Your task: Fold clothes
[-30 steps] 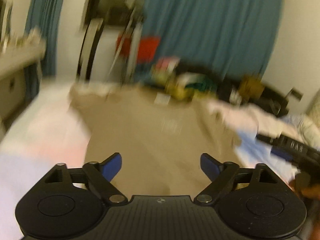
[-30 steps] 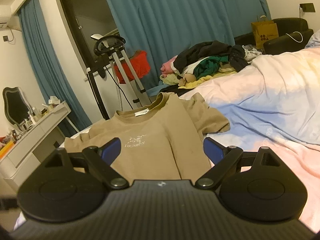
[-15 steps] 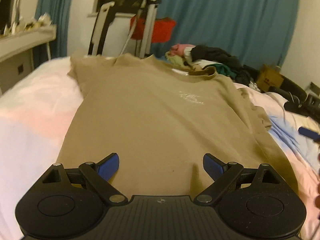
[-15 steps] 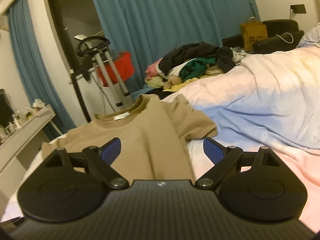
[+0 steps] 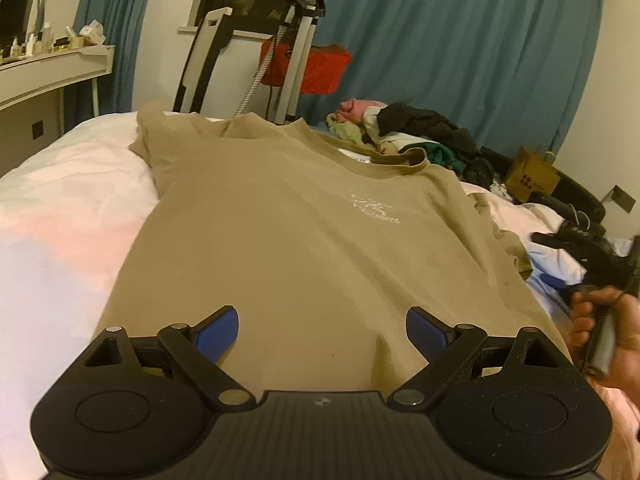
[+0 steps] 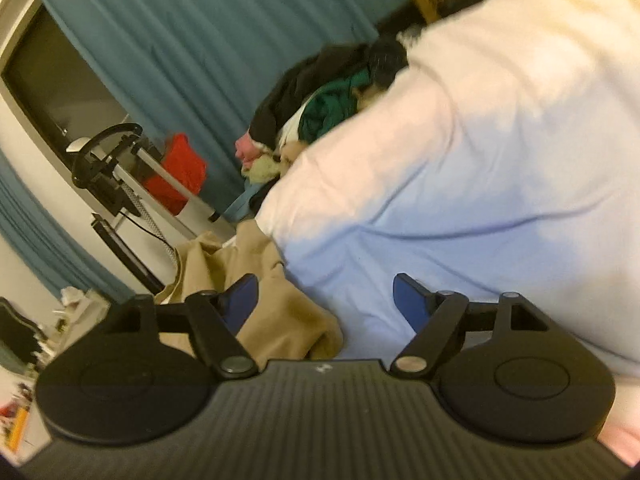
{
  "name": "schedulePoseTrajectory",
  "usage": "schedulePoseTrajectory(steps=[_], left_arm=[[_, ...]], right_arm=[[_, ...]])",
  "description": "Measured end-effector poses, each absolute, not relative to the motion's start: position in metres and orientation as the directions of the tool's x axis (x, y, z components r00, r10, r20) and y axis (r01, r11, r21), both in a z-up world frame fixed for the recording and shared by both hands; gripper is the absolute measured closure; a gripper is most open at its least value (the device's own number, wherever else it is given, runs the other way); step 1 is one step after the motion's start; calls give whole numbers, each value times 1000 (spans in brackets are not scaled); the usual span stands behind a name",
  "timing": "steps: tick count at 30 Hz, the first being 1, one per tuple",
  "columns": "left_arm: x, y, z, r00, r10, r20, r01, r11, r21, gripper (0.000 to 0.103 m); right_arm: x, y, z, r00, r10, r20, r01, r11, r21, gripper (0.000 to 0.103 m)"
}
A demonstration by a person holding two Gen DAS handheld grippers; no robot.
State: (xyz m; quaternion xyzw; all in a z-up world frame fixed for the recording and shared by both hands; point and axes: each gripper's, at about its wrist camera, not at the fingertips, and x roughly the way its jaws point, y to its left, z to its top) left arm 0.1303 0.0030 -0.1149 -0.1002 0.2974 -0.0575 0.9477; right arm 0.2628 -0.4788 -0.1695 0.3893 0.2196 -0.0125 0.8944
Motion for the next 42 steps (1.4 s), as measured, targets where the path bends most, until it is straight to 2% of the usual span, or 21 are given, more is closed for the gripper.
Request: schedulePoseTrajectory(steps=[4, 6, 7, 9, 10, 12, 16, 20, 24, 28, 30, 31, 32, 34, 38, 42], left_arm=[[145, 2, -125, 808, -192, -558, 56, 966, -251, 11], [151, 2, -129, 800, -200, -566, 56, 964, -261, 11], [155, 2, -131, 796, -203, -570, 56, 963, -265, 11], [157, 1, -133, 793, -205, -574, 57, 963, -264, 11], [159, 0, -134, 792, -205, -575, 58, 963, -263, 11], [159, 1, -135, 791, -208, -576, 55, 961, -271, 11], [158, 3, -132, 792, -213, -571, 52, 957, -286, 11], [155, 7, -126, 800, -216, -560, 44, 952, -304, 11], [152, 10, -121, 806, -211, -553, 45, 953, -298, 11], [153, 11, -119, 804, -214, -554, 42, 951, -307, 11], [155, 10, -119, 806, -213, -552, 43, 952, -304, 11], [156, 9, -120, 807, -211, -552, 43, 953, -301, 11], [157, 9, -120, 806, -213, -553, 45, 952, -301, 11], [159, 9, -121, 801, -220, -556, 49, 951, -306, 11], [158, 13, -120, 798, -237, -554, 58, 945, -321, 11], [155, 15, -118, 796, -257, -548, 69, 938, -340, 11]], right_arm=[[283, -471, -184, 902, 217, -372, 138, 673, 726, 28], [290, -461, -181, 899, 239, -368, 105, 698, 709, 51], [294, -455, -179, 890, 256, -377, 93, 709, 699, 69], [301, -443, -172, 880, 264, -394, 71, 748, 660, 81], [303, -435, -166, 881, 250, -401, 63, 780, 623, 90], [305, -424, -155, 891, 210, -404, 57, 829, 556, 92], [288, -438, -136, 942, 113, -317, 105, 798, 594, 94], [264, -460, -128, 959, -34, -281, 206, 767, 608, 95], [252, -476, -138, 930, -144, -338, 330, 730, 598, 94], [234, -487, -157, 907, -201, -370, 409, 627, 663, 89], [225, -491, -162, 899, -214, -381, 433, 563, 704, 83], [220, -493, -162, 902, -206, -380, 429, 540, 724, 63], [213, -492, -162, 905, -205, -374, 424, 521, 741, 38], [199, -490, -159, 910, -208, -358, 414, 483, 772, 20], [185, -489, -159, 931, -119, -346, 364, 401, 841, 19], [211, -488, -180, 910, 70, -408, 362, 342, 867, 20]])
